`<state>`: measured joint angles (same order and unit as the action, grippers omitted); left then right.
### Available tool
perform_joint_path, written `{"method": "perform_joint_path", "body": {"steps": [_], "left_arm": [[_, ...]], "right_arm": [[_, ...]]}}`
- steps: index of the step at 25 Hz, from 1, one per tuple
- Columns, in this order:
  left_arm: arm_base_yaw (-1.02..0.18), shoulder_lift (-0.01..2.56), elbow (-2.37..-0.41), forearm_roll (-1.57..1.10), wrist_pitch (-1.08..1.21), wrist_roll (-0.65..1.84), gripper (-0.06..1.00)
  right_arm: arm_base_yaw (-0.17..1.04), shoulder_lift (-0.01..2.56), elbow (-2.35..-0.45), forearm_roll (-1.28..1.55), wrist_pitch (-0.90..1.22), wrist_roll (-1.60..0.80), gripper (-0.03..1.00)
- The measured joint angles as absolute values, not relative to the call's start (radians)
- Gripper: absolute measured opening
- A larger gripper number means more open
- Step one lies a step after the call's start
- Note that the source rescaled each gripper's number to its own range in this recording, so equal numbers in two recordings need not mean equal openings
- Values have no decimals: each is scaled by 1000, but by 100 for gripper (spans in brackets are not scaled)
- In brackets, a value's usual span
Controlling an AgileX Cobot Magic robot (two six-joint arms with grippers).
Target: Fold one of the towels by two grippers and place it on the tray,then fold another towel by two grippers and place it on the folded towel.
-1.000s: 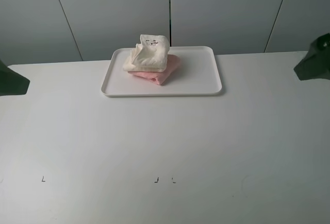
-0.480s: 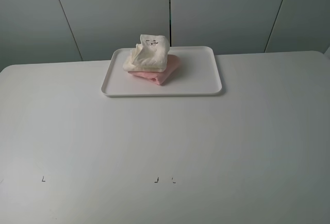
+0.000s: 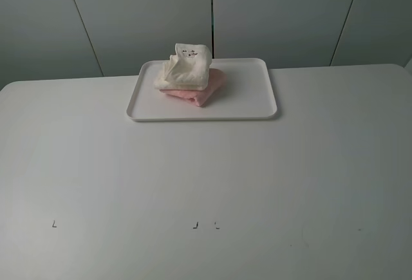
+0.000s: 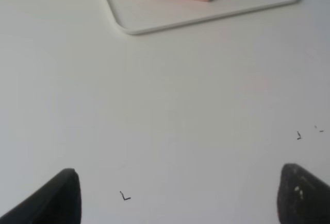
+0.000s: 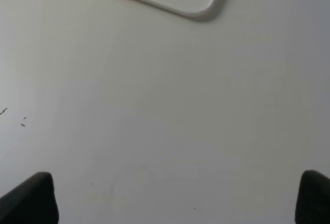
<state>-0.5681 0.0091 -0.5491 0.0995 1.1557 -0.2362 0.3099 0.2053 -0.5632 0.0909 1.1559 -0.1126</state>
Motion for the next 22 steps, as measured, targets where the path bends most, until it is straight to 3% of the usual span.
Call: {"method": "perform_joint_path", "body": {"steps": [15,22], "left_arm": [[-568,0,-516,91,1093,-152,97],[-568,0,-516,90,1093,-152,97]], "right_arm": [[310,173,-513,209,1109,-235,100],[310,11,-513,223,1109,-249,100]]}}
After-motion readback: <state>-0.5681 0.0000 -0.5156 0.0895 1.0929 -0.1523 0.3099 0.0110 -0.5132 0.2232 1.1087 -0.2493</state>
